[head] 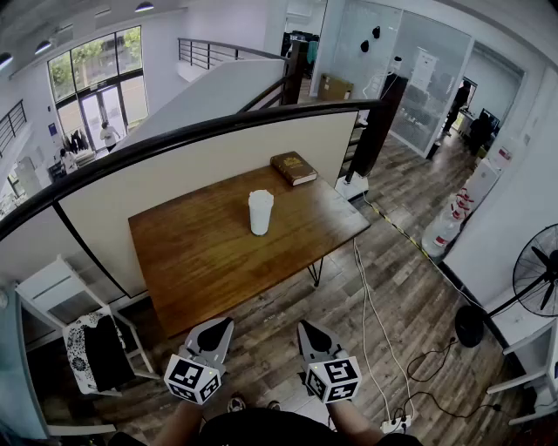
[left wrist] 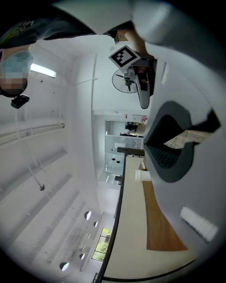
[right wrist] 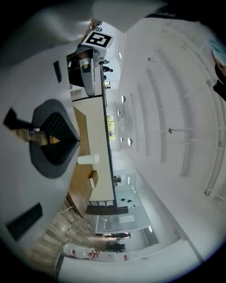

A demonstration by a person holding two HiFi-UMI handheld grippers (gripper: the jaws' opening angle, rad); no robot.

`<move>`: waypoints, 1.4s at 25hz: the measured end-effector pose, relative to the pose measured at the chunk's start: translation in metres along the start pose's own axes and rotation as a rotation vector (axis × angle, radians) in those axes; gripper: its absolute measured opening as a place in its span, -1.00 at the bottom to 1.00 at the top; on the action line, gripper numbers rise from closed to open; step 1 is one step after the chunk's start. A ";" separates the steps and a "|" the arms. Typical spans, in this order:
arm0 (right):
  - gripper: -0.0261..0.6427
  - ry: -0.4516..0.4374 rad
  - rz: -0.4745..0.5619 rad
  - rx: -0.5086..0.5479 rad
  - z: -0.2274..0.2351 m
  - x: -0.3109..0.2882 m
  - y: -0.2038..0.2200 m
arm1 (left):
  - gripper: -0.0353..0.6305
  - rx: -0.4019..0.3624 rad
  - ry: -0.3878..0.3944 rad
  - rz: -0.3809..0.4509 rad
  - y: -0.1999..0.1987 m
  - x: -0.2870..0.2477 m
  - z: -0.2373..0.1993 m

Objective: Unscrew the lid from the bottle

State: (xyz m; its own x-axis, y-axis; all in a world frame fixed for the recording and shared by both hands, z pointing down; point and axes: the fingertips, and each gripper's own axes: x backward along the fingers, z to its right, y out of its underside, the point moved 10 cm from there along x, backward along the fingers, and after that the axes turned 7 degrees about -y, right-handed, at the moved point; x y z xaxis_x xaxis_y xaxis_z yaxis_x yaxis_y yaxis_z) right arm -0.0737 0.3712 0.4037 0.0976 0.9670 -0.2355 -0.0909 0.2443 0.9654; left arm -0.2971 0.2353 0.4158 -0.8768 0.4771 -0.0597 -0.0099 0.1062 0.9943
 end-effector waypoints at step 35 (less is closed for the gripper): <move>-0.21 -0.137 0.051 -0.072 0.089 -0.106 -0.023 | -0.23 0.051 0.016 -0.090 0.019 -0.116 -0.057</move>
State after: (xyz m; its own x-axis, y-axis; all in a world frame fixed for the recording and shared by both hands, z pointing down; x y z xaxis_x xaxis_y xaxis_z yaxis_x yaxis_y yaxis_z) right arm 0.0064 0.2565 0.4165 0.2254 0.9603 -0.1641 -0.1696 0.2046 0.9641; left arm -0.2227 0.1323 0.4468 -0.8811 0.4494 -0.1469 -0.0651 0.1925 0.9791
